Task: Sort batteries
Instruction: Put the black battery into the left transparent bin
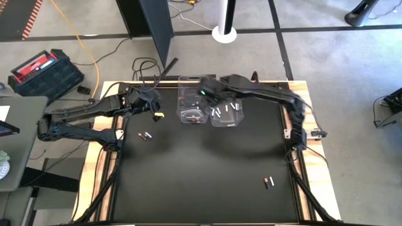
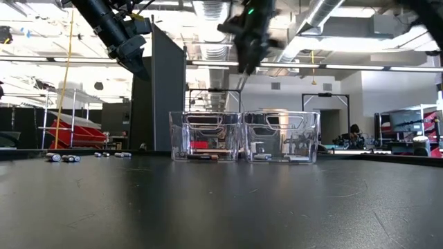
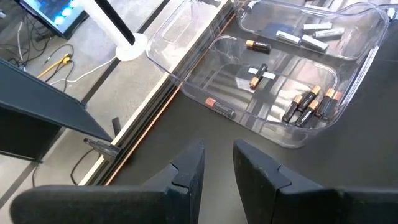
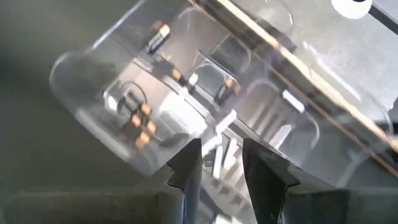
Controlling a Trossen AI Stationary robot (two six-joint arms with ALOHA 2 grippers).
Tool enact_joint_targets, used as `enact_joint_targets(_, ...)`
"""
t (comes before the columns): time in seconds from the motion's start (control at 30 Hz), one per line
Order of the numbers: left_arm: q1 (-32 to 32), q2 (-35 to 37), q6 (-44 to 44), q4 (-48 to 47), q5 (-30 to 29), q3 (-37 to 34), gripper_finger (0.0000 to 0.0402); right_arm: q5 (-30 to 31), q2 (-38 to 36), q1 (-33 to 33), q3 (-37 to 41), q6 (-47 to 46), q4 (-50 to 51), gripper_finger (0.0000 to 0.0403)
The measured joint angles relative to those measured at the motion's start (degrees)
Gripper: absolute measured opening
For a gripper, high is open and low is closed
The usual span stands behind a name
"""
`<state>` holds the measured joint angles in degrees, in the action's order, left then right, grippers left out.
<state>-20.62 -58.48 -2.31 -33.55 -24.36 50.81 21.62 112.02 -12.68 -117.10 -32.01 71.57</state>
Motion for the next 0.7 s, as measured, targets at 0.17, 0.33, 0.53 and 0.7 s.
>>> enact_joint_targets(0.17, 0.0, 0.0, 0.0, 0.0, 0.0, 0.0, 0.0082, 4.9, -12.6, 7.2, 15.5, -11.3, -0.4, 0.0132)
enact_joint_targets(0.33, 0.0, 0.0, 0.0, 0.0, 0.0, 0.0, 0.0082, 5.7, -24.5, 17.5, 31.2, -28.5, -2.2, 0.0132)
enact_joint_targets(0.53, 0.0, 0.0, 0.0, 0.0, 0.0, 0.0, 0.0082, 5.7, -32.4, 33.5, 43.2, -51.5, -2.6, 0.0132)
enact_joint_targets(0.7, 0.0, 0.0, 1.0, 0.0, 0.0, 0.0, 0.0082, 5.6, -33.2, 45.4, 47.0, -68.4, -1.6, 0.0132)
